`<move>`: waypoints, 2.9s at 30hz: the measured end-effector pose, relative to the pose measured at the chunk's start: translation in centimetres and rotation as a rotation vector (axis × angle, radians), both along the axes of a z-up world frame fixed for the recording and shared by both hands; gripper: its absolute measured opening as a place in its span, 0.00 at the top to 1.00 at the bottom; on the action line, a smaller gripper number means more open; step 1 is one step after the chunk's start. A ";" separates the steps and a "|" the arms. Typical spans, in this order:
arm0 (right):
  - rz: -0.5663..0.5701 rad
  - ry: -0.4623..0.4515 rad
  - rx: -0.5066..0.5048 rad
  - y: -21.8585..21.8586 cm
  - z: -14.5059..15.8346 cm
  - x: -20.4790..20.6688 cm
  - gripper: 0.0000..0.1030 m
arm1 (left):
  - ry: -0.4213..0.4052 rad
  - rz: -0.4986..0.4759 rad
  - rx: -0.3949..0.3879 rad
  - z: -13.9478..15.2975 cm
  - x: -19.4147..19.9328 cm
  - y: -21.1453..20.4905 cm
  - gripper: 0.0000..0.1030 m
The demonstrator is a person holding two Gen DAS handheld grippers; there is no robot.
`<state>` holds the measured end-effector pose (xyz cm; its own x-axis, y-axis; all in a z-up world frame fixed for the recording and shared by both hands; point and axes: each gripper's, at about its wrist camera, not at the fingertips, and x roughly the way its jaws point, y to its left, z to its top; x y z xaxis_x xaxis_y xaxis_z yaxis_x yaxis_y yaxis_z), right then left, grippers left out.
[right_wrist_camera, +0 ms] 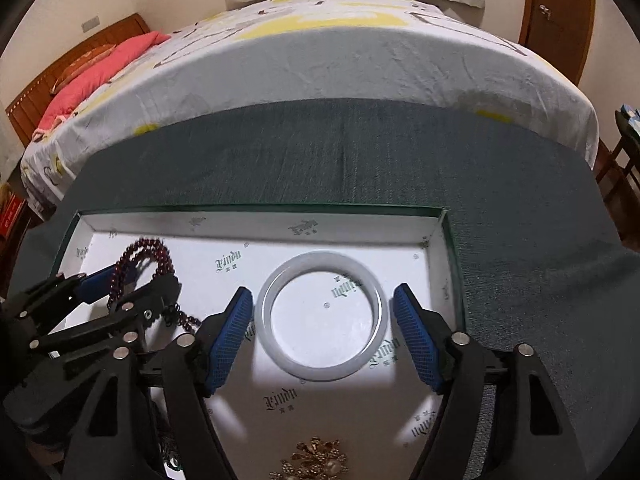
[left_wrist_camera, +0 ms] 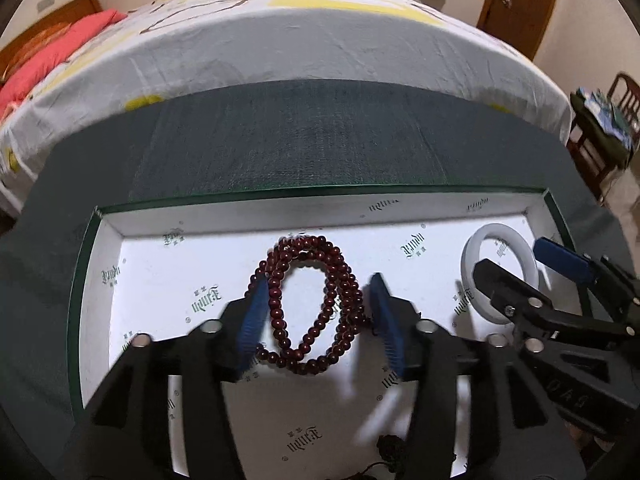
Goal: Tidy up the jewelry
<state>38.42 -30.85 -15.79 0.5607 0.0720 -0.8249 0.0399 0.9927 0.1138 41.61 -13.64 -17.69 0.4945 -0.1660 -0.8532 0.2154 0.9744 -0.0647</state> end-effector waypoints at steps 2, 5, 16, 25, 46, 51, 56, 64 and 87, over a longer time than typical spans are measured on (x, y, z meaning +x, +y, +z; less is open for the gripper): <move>-0.006 -0.023 -0.021 0.0 0.4 -0.2 0.28 | -0.023 0.003 -0.018 0.3 -0.3 0.3 0.40; -0.014 -0.082 -0.034 0.0 1.5 -1.3 0.28 | -0.079 -0.004 0.005 1.2 -1.2 0.2 0.32; -0.054 -0.292 -0.063 -0.2 5.7 -8.4 0.28 | -0.342 -0.009 0.036 6.3 -7.4 1.1 0.24; -0.030 -0.332 -0.066 1.7 5.8 -15.4 0.28 | -0.423 0.052 0.010 8.6 -14.5 5.0 0.24; 0.078 -0.171 -0.050 8.1 -0.7 -20.8 0.52 | -0.303 0.178 0.074 3.8 -26.6 12.3 0.24; 0.080 -0.129 -0.075 8.7 -1.4 -19.7 0.52 | -0.279 0.187 0.072 3.0 -26.4 12.8 0.24; 0.083 -0.121 -0.093 8.7 -1.5 -19.6 0.54 | -0.271 0.178 0.067 2.7 -26.5 12.5 0.24; 0.094 -0.122 -0.101 8.2 -1.5 -20.1 0.72 | -0.254 0.151 0.070 2.0 -26.7 11.3 0.25; 0.100 -0.125 -0.054 7.6 -1.3 -21.1 0.63 | -0.213 0.125 0.056 1.1 -26.7 10.3 0.32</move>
<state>17.35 -23.22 -17.11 0.6515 0.0902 -0.7533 -0.0707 0.9958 0.0581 14.90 -3.30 -16.64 0.6779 -0.0481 -0.7336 0.0965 0.9950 0.0240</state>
